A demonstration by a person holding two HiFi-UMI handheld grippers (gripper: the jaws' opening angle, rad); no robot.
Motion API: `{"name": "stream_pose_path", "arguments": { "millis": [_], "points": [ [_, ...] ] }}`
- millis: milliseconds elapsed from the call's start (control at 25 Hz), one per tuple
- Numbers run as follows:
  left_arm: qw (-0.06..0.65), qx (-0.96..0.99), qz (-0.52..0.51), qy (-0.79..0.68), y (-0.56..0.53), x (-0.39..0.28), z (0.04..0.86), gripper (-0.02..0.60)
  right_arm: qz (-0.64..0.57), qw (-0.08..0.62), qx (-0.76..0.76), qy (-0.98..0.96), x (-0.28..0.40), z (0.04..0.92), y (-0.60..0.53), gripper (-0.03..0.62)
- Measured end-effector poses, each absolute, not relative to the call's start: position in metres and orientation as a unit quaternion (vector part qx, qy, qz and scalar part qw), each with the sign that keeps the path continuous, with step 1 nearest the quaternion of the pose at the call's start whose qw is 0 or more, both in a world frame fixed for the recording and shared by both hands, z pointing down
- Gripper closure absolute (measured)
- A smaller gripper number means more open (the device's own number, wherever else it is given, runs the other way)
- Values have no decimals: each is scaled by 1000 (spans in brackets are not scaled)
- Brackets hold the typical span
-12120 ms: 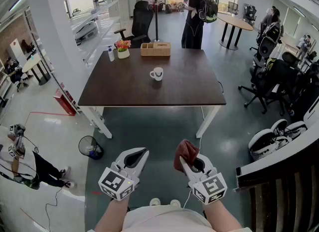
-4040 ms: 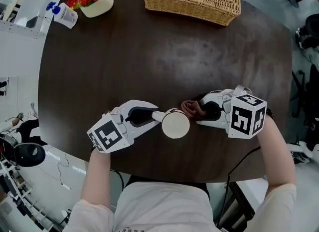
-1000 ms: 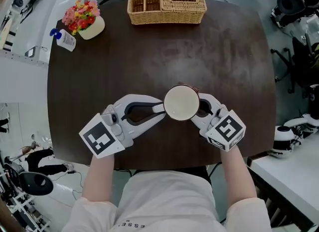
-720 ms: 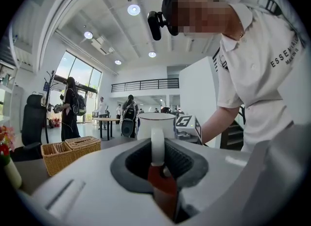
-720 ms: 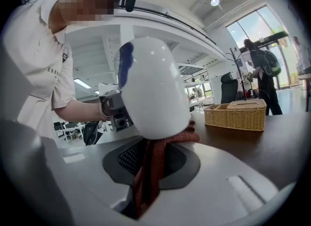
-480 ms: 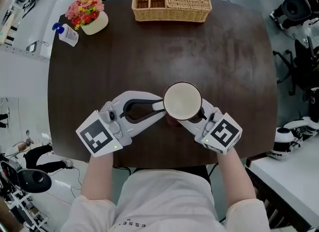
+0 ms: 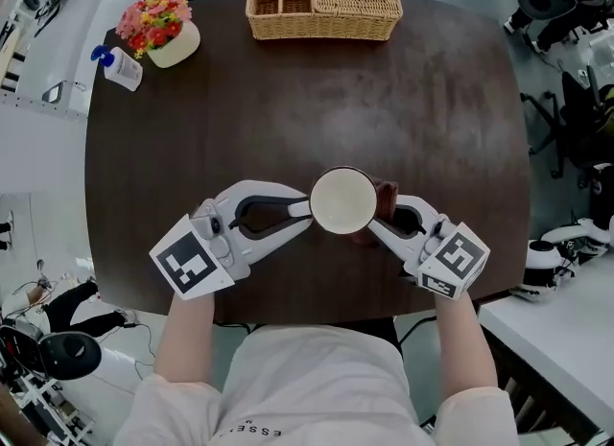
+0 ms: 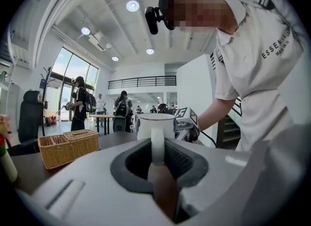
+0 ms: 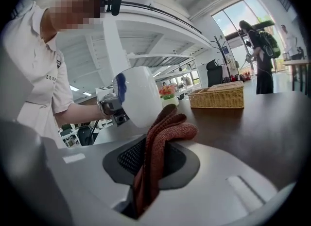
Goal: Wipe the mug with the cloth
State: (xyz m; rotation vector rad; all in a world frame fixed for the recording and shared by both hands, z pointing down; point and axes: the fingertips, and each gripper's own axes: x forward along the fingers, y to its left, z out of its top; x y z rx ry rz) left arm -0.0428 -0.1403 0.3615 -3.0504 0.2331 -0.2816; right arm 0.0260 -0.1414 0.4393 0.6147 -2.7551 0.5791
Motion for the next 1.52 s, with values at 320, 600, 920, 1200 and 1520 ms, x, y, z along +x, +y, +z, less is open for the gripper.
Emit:
{"name": "stream_pose_path", "arguments": {
  "millis": [320, 600, 920, 1200, 1520],
  "points": [
    [-16, -990, -86, 108, -143, -43, 406, 515, 195, 194, 336, -901, 68, 456, -184, 507],
    [-57, -988, -101, 101, -142, -36, 451, 515, 206, 185, 340, -899, 66, 468, -192, 507],
    [-72, -986, -116, 97, -140, -44, 483, 515, 213, 188, 333, -899, 60, 472, -191, 507],
    [-61, -984, -121, 116, -145, -49, 492, 465, 217, 197, 332, -897, 58, 476, -184, 507],
    [-52, -972, -103, 205, -140, -68, 457, 357, 198, 197, 371, -885, 64, 456, -168, 507]
  ]
}}
